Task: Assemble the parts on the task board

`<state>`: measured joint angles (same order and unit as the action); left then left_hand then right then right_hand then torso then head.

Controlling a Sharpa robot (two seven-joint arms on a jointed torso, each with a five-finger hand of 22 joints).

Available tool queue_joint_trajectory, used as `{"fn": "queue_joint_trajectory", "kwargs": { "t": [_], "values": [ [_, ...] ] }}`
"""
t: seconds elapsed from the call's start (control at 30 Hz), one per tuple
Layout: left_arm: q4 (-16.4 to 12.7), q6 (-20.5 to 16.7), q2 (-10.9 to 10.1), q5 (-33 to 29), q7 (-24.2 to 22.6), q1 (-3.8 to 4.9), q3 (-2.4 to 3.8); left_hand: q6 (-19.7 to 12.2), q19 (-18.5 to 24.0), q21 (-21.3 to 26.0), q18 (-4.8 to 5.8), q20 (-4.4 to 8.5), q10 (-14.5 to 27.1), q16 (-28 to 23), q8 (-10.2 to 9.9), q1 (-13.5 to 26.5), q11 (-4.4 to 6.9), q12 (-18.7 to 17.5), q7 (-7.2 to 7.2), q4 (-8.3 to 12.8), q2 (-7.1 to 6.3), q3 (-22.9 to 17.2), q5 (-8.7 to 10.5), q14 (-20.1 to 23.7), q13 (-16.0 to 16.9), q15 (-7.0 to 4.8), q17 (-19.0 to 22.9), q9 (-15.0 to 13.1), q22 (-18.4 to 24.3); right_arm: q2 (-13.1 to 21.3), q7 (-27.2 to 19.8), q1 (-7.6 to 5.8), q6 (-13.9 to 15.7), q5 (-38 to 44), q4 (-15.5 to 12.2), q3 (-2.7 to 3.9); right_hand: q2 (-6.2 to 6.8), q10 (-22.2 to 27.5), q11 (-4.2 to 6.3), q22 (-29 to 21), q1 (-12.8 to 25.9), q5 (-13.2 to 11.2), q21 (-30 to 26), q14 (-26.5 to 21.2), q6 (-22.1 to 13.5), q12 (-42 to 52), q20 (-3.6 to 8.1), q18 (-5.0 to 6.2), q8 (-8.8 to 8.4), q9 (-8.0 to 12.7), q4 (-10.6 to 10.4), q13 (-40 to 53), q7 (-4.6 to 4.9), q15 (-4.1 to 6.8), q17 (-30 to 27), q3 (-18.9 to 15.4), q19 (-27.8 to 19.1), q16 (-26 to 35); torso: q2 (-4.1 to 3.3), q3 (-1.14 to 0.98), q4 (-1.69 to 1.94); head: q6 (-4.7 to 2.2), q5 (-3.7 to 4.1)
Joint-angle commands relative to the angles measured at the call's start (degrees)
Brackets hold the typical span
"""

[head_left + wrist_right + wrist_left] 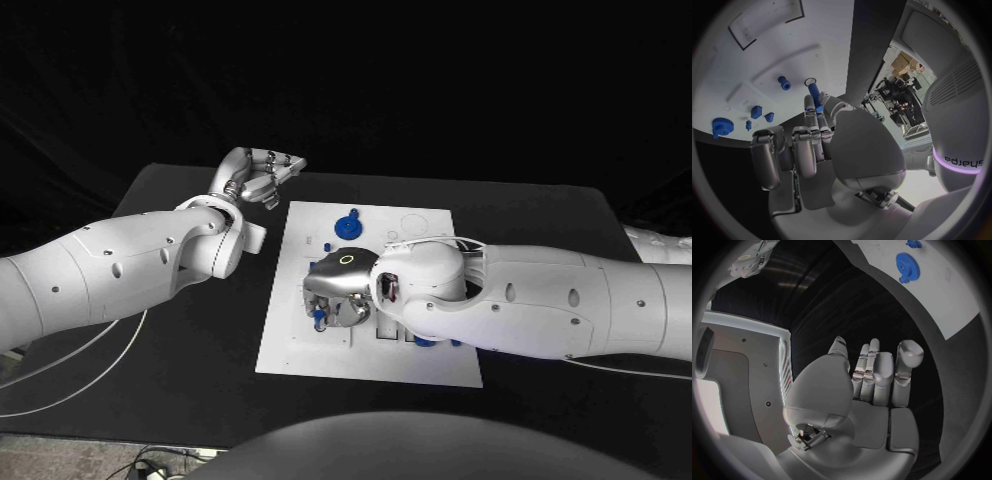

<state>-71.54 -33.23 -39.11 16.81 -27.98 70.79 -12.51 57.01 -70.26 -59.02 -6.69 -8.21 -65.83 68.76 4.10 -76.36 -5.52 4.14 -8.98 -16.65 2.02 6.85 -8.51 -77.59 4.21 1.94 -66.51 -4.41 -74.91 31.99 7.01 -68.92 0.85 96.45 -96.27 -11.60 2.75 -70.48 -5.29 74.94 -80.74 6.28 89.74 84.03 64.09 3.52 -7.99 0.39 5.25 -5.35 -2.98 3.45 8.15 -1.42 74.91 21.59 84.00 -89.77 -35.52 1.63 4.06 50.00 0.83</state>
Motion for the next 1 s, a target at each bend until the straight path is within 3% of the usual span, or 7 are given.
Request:
{"fn": "queue_joint_trajectory", "kwargs": {
  "t": [0.03, 1.0],
  "values": [
    [-0.1, 0.8, 0.1, 0.3, -0.6, 0.03, 0.04, -0.4, 0.3, 0.1, 0.43, 0.08, 0.4, -0.2, 0.0, 0.0, -0.17, 0.0, 0.05, 0.0, 0.39, 0.3, -0.36, 0.4, 0.1, -0.05, 0.0, 0.0, -2.3, -0.1, 0.3, 0.05, -2.5, 1.2, 0.2, 0.01, -0.15, 0.7, -0.03, 15.1, -0.5, -0.1, 0.3, 6.0, -0.3, -0.1, -0.14, -0.39, 0.07, 0.1, -0.1, -0.1, 0.15, -0.54, 15.1, 0.4, 6.0, -0.2, 0.00, -0.01, -0.01, 0.00, 0.04],
    [-0.1, 0.8, 0.1, 0.3, -0.5, 0.04, 0.05, -0.4, 0.3, 0.1, 0.43, 0.08, 0.4, -0.2, 0.0, 0.0, -0.17, 0.0, 0.05, 0.0, 0.39, 0.3, -0.36, 0.4, 0.1, -0.05, 0.0, 0.0, -2.3, -1.3, -0.2, 0.36, -1.5, 0.6, 2.0, 0.00, -0.14, 1.2, -0.10, 15.1, -0.3, -0.2, 0.3, 6.0, -0.7, -0.1, -0.24, -0.39, -0.28, 0.2, -0.2, 0.0, 0.18, -0.62, 15.1, 0.4, 6.0, -0.2, -0.02, 0.01, 0.03, 0.00, 0.26]
  ]
}}
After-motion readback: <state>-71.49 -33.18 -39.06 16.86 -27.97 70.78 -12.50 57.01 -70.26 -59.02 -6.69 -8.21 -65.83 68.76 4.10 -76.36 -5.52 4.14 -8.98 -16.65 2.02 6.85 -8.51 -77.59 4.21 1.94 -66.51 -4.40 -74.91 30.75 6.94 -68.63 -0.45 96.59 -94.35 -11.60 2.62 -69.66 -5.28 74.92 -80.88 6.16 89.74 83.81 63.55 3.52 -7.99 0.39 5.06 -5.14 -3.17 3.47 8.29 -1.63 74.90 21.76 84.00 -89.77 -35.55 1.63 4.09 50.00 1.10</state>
